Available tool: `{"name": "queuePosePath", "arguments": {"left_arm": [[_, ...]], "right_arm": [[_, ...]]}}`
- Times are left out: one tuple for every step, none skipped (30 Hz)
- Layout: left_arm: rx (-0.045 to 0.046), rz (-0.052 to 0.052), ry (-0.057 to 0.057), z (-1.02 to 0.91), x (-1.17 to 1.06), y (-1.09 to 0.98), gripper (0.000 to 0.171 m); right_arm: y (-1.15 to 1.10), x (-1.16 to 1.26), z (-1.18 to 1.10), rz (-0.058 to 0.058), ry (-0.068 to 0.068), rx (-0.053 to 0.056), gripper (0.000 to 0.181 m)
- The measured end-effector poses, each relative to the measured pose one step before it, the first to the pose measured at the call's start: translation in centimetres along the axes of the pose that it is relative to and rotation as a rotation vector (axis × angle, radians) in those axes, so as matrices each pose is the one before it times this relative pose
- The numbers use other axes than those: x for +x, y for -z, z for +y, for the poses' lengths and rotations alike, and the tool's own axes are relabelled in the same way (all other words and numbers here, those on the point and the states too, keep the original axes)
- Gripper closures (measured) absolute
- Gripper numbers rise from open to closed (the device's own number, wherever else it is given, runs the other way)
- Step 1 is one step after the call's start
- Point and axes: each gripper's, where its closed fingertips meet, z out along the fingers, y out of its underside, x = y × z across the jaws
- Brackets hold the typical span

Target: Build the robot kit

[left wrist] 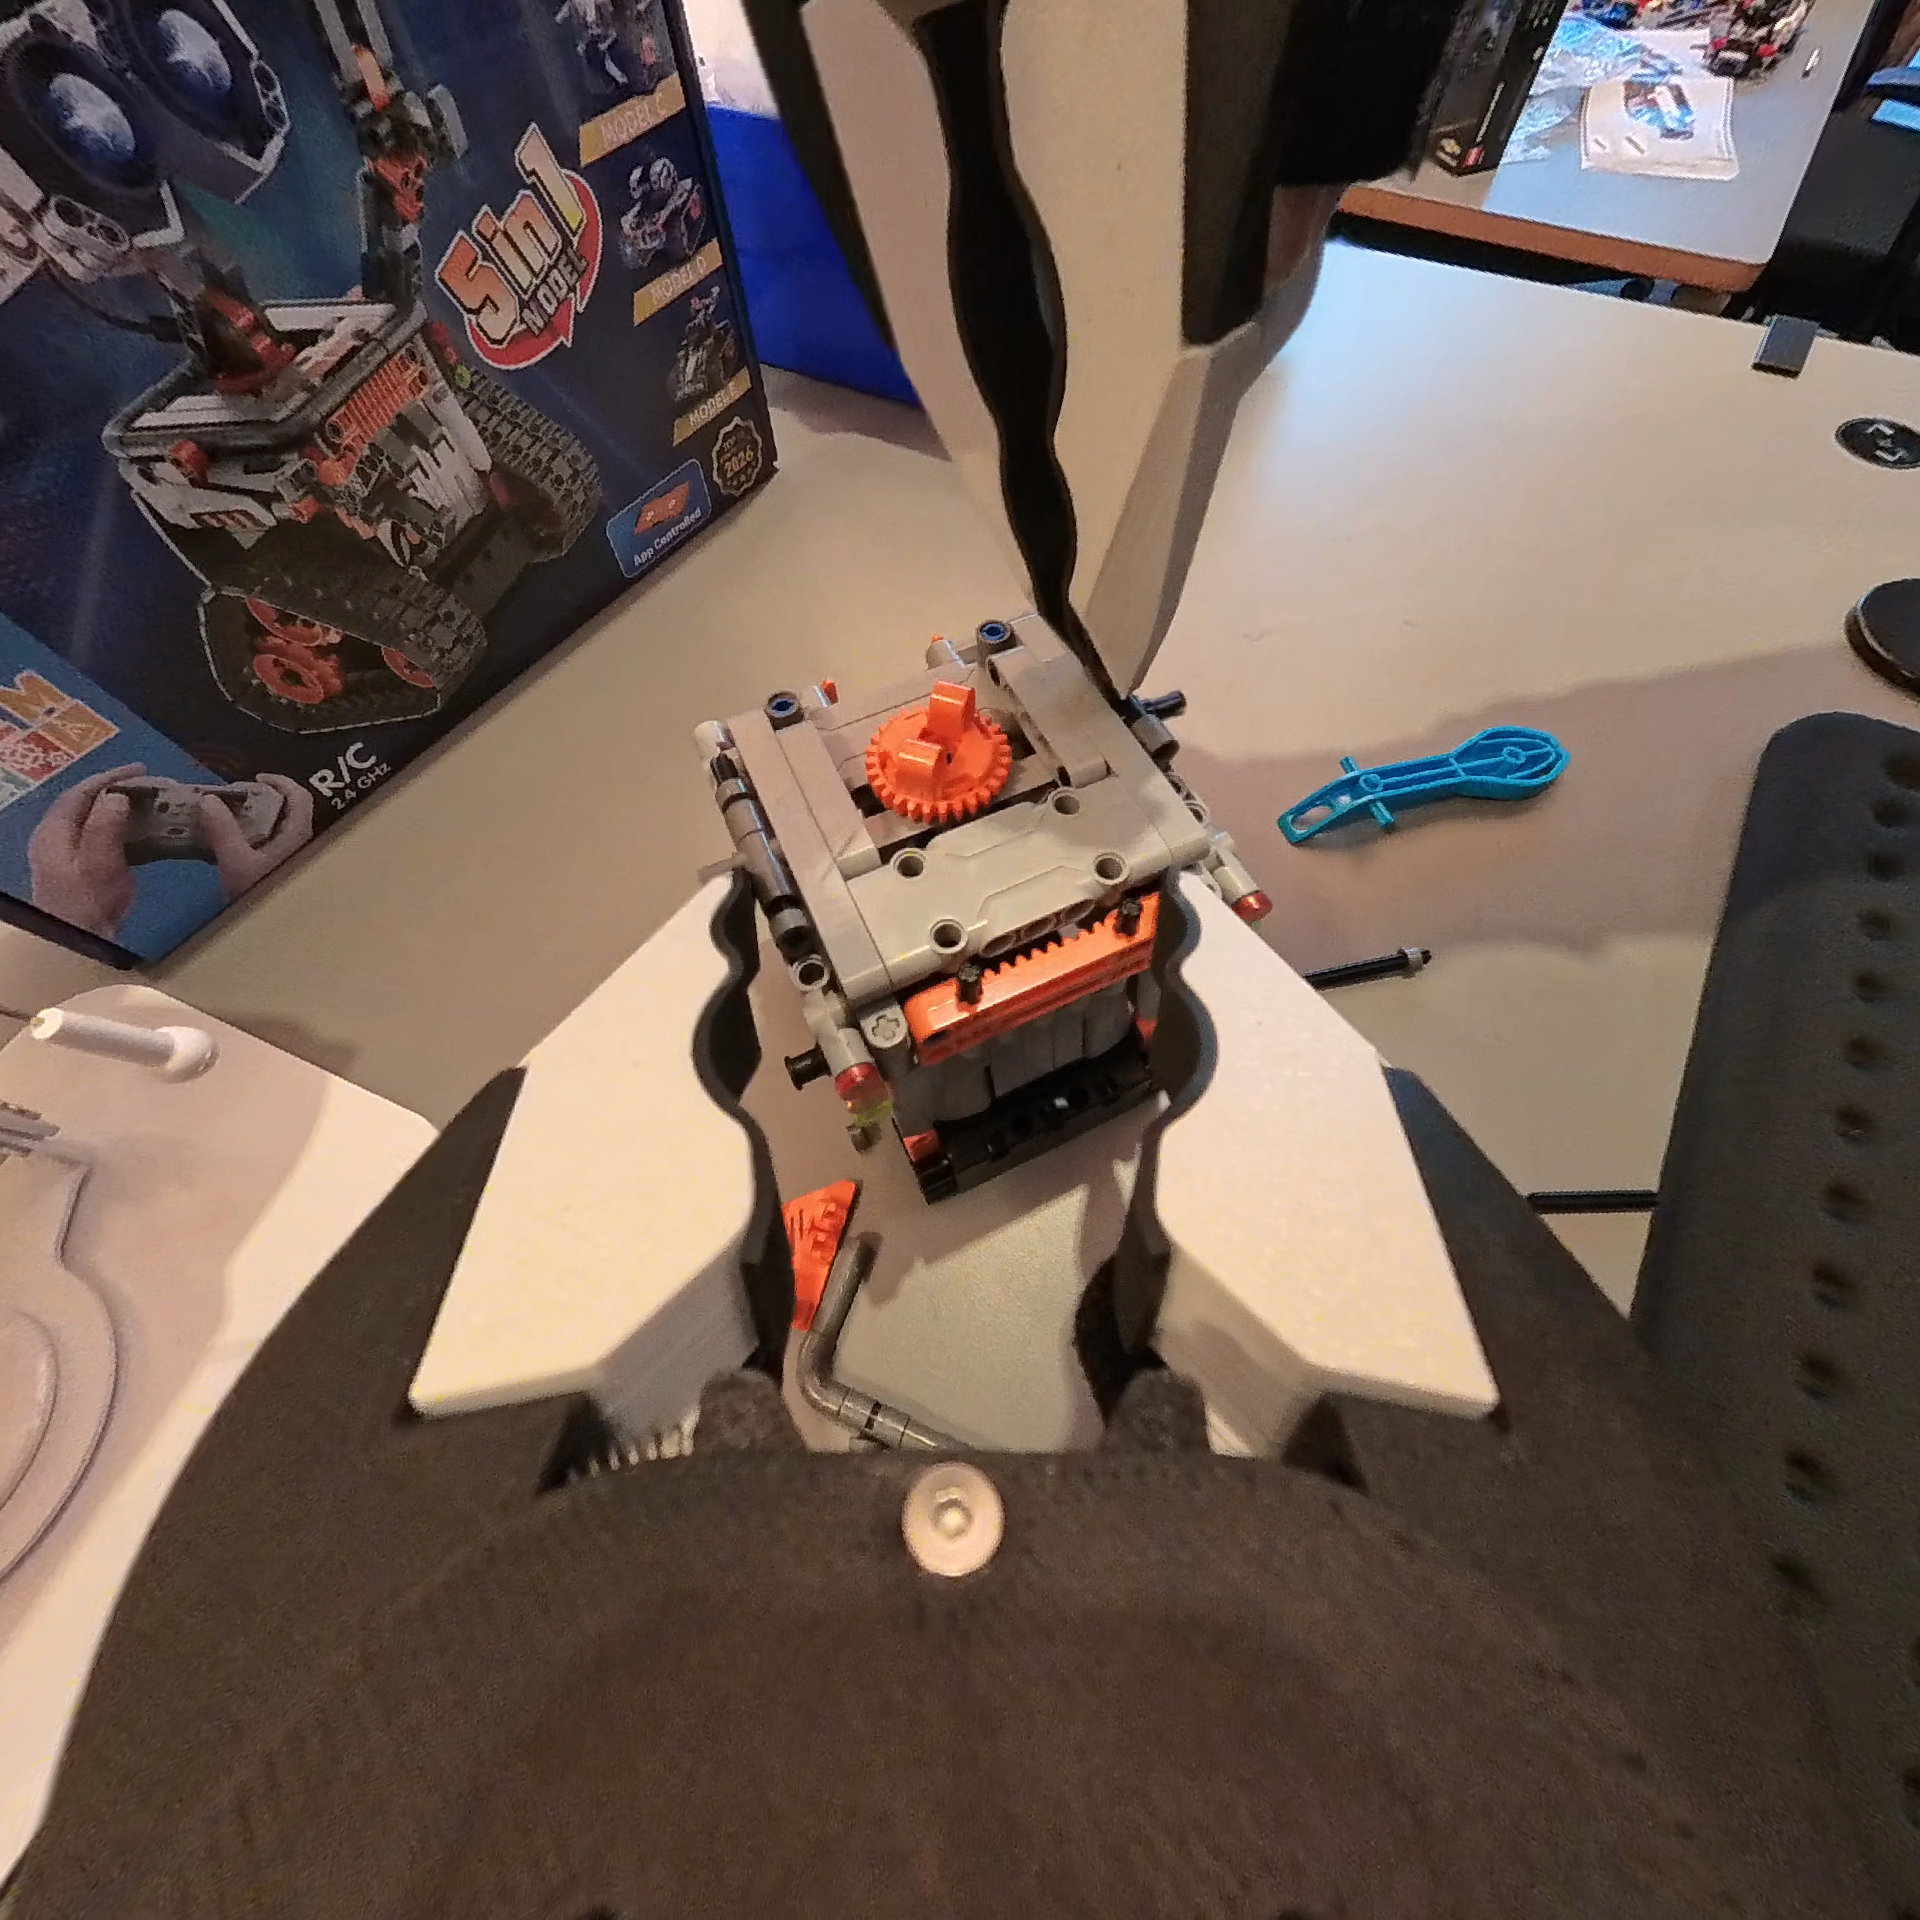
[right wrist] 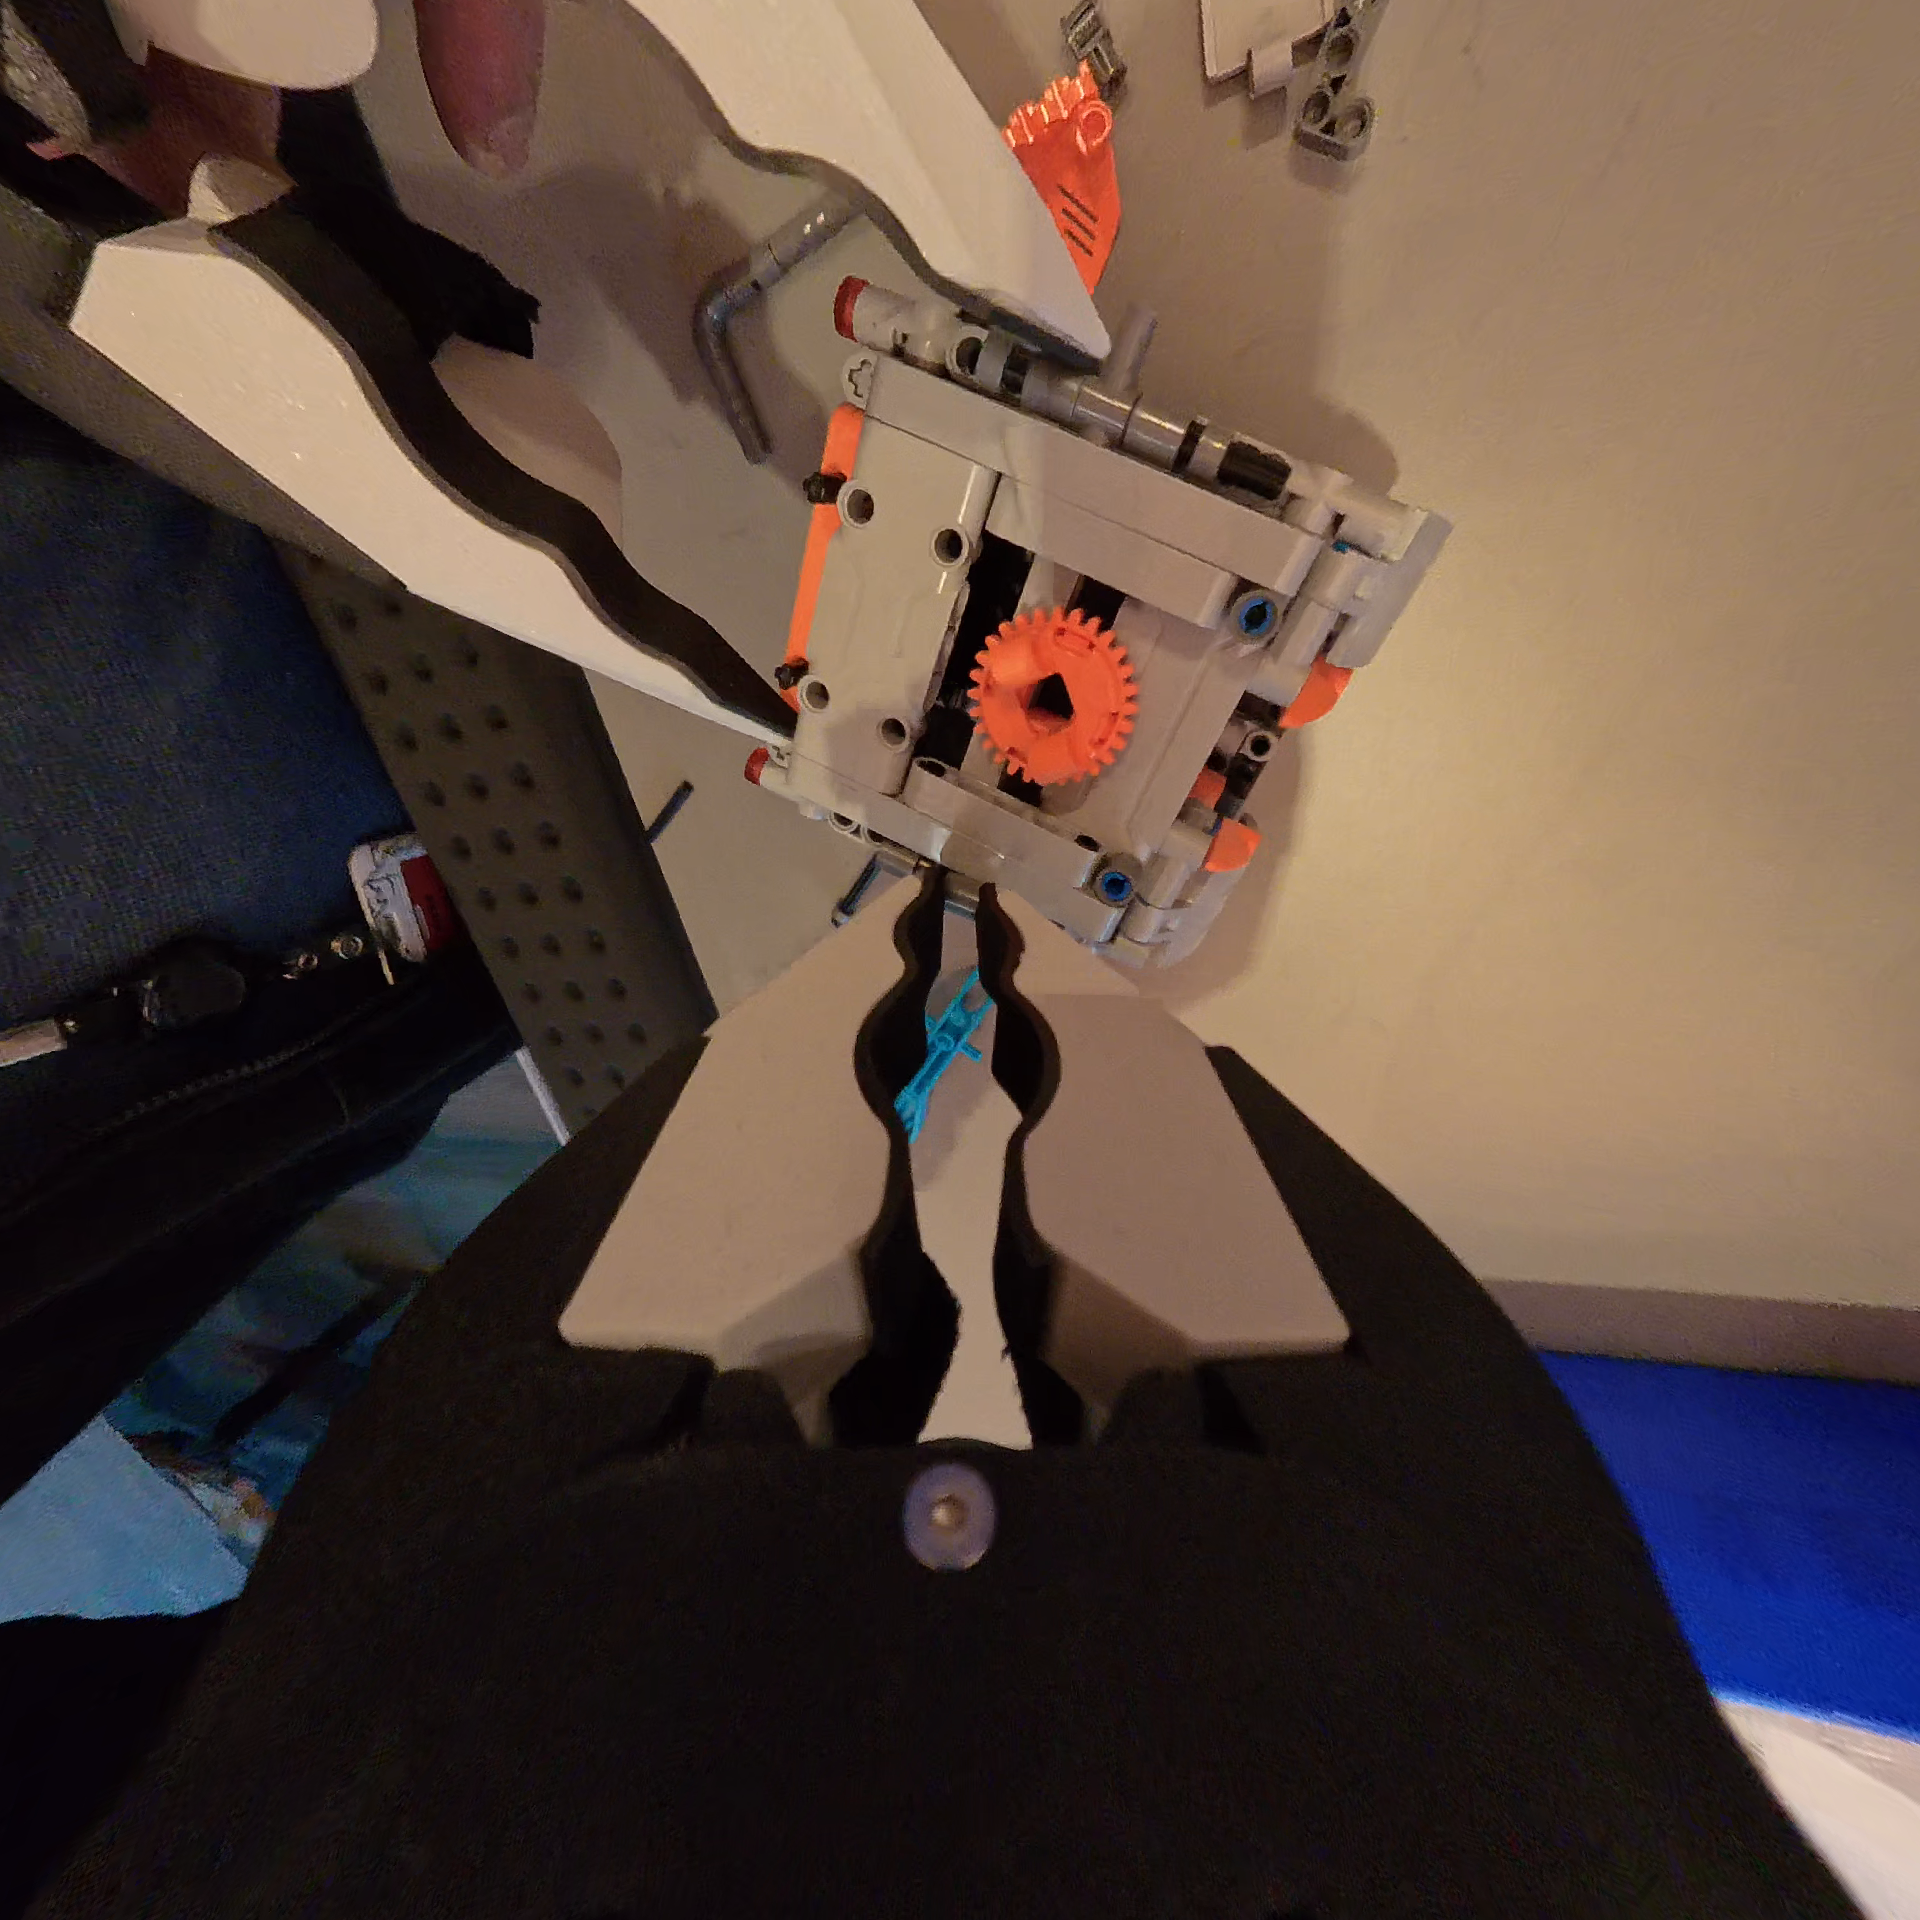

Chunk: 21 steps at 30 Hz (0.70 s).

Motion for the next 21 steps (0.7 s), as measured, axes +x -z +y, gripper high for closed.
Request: {"name": "queuePosePath", "arguments": {"left_arm": [[0.00397,0.0025,0.0063,0.006,-0.017,-0.010,0.097],[0.00368,0.0010,0.0028,0.005,-0.013,-0.011,0.097],[-0.00038,0.0018,-0.0001,0.021,-0.026,0.025,0.097],[-0.00044,0.0031,0.0015,-0.022,0.010,-0.011,0.097],[0.00034,-0.0007,-0.0013,-0.011,0.033,-0.030,0.097],[-0.00068,-0.0015,-0.0020,0.005,-0.007,-0.001,0.097],[0.00068,0.0032,0.0043,0.023,0.002,0.006,0.097],[-0.00243,0.0060,0.0074,0.088,0.024,-0.038,0.097],[0.00268,0.0028,0.0096,0.020,-0.031,0.014,0.097],[0.00231,0.0033,0.0018,0.006,0.011,0.010,0.098],[0.00087,-0.0006,-0.0006,-0.015,0.037,-0.010,0.097],[-0.00158,-0.0026,-0.0043,-0.033,0.035,-0.021,0.098],[-0.00064,-0.0002,-0.0019,-0.028,0.018,-0.018,0.098],[0.00234,0.0029,0.0018,-0.009,0.012,-0.018,0.097],[0.00173,0.0007,0.0021,0.001,-0.008,-0.009,0.097],[-0.00019,-0.0004,0.0014,0.013,-0.009,-0.001,0.097],[0.00117,0.0002,0.0015,0.006,0.020,0.011,0.097],[0.00093,-0.0021,-0.0001,-0.006,0.006,-0.012,0.097],[-0.00071,-0.0008,-0.0001,0.014,-0.017,0.012,0.097],[0.00133,0.0004,0.0033,0.004,-0.023,0.009,0.097],[0.00341,0.0003,0.0017,0.013,0.008,0.004,0.097]], "right_arm": [[0.022,0.018,-0.037,-0.0153,-0.0146,0.0243,0.179],[0.015,0.014,-0.035,-0.0070,-0.0063,0.0234,0.179],[0.005,-0.018,-0.006,0.0043,0.0055,0.0225,0.179],[0.008,-0.013,0.044,0.0082,0.0066,0.0233,0.178],[0.002,0.015,0.019,0.0081,0.0084,0.0305,0.178],[0.022,0.009,-0.001,0.0063,0.0060,0.0386,0.178],[0.018,0.012,0.024,0.0069,0.0027,0.0419,0.178],[0.010,0.025,-0.042,0.0143,0.0204,0.0493,0.178],[0.012,0.014,-0.049,0.0126,0.0080,0.0545,0.178],[0.019,0.003,0.013,0.0099,-0.0137,0.0490,0.178],[0.010,-0.011,0.032,0.0192,0.0073,0.0415,0.178],[0.004,-0.008,0.008,0.0226,0.0106,0.0397,0.177],[0.016,0.011,0.003,0.0172,-0.0060,0.0354,0.177],[0.018,-0.006,0.008,0.0188,0.0035,0.0258,0.177],[-0.013,-0.006,-0.027,0.0267,0.0206,0.0208,0.177],[-0.020,-0.018,-0.031,0.0266,0.0143,0.0121,0.177],[0.004,-0.009,0.023,0.0266,0.0173,0.0053,0.177],[0.007,-0.009,0.005,0.0231,0.0176,0.0141,0.177],[0.016,-0.007,0.041,0.0099,0.0016,0.0278,0.177],[0.045,-0.021,0.073,-0.0001,-0.0087,0.0318,0.177],[0.054,-0.037,0.110,0.0054,0.0017,0.0289,0.177]]}}
